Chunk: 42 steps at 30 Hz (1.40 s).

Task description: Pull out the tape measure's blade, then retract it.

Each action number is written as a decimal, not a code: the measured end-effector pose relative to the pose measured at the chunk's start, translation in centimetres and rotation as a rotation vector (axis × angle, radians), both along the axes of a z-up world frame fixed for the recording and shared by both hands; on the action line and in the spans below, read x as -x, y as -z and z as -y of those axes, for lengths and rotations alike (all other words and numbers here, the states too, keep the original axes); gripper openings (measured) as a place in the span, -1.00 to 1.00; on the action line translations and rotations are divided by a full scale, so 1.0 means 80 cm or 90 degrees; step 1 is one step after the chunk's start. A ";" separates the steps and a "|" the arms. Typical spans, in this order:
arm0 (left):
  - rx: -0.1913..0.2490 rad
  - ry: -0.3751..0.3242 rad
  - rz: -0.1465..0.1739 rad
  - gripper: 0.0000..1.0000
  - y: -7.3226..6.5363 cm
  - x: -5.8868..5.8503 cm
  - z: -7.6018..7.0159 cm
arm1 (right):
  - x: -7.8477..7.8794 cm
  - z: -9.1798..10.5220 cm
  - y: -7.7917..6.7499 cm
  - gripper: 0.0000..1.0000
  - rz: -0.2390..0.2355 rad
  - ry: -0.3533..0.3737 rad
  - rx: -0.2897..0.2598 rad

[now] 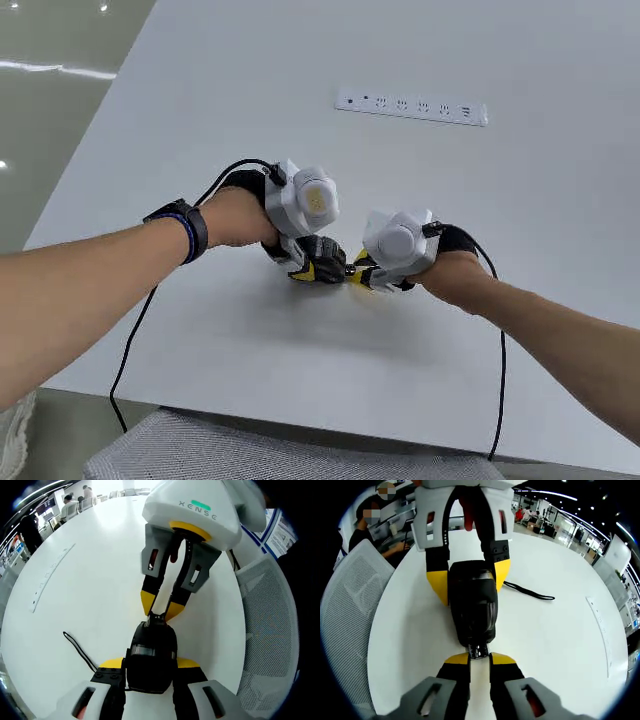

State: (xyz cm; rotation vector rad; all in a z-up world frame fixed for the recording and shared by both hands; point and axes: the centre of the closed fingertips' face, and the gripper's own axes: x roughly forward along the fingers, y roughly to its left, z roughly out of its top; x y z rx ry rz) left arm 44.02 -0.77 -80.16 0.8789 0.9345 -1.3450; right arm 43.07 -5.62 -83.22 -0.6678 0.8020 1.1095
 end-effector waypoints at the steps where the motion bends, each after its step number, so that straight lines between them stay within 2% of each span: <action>1: -0.001 -0.003 0.000 -0.33 -0.001 0.001 0.000 | 0.000 0.001 0.000 -0.74 0.002 0.000 0.000; 16: -0.021 -0.010 0.007 -0.34 0.001 0.001 -0.001 | 0.001 0.012 0.000 -0.75 0.008 -0.012 -0.009; 22: -0.027 0.000 0.015 -0.33 0.002 0.003 -0.001 | 0.003 0.009 0.000 -0.72 -0.004 -0.017 -0.018; 28: -0.031 0.002 0.021 -0.33 0.002 0.002 -0.001 | 0.007 0.011 0.005 -0.66 -0.002 -0.060 0.016; 29: -0.032 0.003 0.022 -0.33 0.002 0.002 -0.001 | 0.005 0.008 0.002 -0.65 0.004 -0.057 0.002; 31: -0.032 0.003 0.024 -0.33 0.002 0.002 -0.001 | 0.005 0.010 0.002 -0.58 0.004 -0.059 0.002; 35: -0.030 0.002 0.026 -0.33 0.002 0.002 -0.001 | 0.004 0.008 0.002 -0.56 0.003 -0.061 -0.002; 38: -0.031 0.003 0.026 -0.33 0.002 0.002 -0.001 | 0.005 0.002 0.002 -0.61 -0.001 -0.065 -0.007; 40: -0.032 0.004 0.026 -0.33 0.003 0.002 -0.001 | -0.001 0.003 0.003 -0.67 -0.001 -0.045 -0.008; 42: -0.033 0.002 0.025 -0.33 0.003 0.002 -0.001 | 0.000 0.003 0.004 -0.70 -0.015 -0.040 -0.010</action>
